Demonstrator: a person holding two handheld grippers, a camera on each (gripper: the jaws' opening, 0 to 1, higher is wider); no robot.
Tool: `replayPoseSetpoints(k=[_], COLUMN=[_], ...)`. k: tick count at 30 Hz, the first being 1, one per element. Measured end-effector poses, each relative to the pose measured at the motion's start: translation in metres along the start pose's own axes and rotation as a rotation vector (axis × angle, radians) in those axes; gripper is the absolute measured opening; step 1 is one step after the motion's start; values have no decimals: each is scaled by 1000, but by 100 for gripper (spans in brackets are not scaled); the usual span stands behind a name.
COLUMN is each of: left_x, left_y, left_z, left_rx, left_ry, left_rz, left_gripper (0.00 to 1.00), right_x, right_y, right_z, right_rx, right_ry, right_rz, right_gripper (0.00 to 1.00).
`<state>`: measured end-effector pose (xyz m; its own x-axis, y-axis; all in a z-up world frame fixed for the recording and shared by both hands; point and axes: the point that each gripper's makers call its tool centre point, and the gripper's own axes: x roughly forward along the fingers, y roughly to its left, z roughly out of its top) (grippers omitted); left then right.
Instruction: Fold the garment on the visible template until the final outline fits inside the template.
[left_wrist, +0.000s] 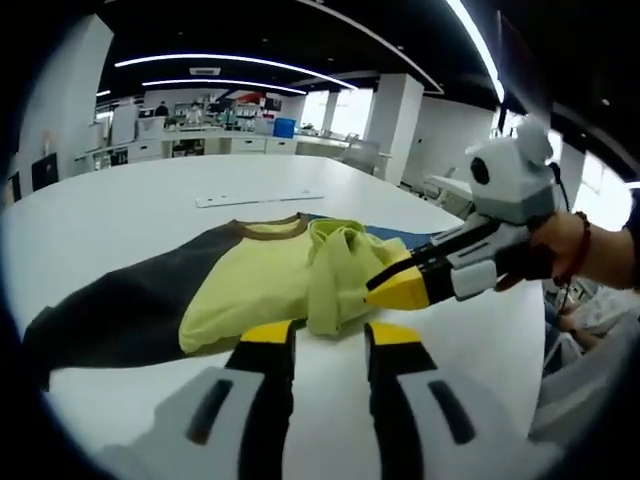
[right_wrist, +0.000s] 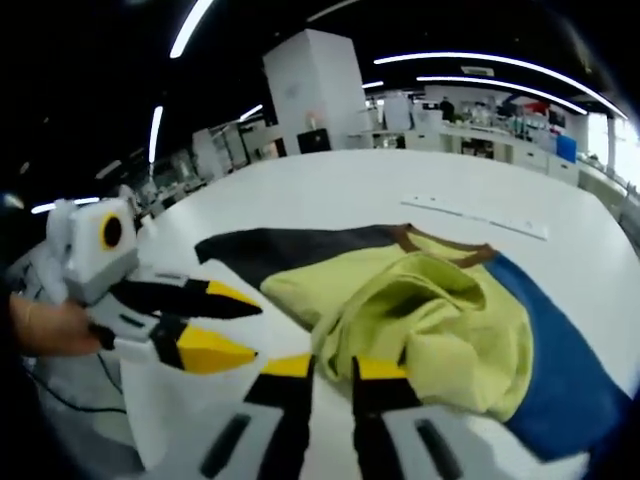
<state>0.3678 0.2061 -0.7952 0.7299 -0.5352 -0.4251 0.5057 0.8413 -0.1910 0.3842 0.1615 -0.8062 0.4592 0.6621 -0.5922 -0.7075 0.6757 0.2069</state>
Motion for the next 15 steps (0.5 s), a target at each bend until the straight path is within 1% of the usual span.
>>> replayPoseSetpoints(k=[4, 7, 11, 15], left_x=[13, 20, 29, 34], left_y=[0, 1, -3, -2], left_z=[-3, -4, -5, -7], left_rx=[-3, -11, -25, -35], left_ry=[13, 17, 23, 25], left_rz=[6, 14, 13, 20], left_gripper=[23, 20, 16, 15], right_x=[4, 4, 7, 7], right_y=[-1, -1, -4, -3], right_z=[-2, -3, -4, -5], right_rx=[1, 15, 29, 35], right_ry=[3, -3, -8, -7], right_rz=[10, 9, 12, 10], right_gripper=[7, 5, 3, 3])
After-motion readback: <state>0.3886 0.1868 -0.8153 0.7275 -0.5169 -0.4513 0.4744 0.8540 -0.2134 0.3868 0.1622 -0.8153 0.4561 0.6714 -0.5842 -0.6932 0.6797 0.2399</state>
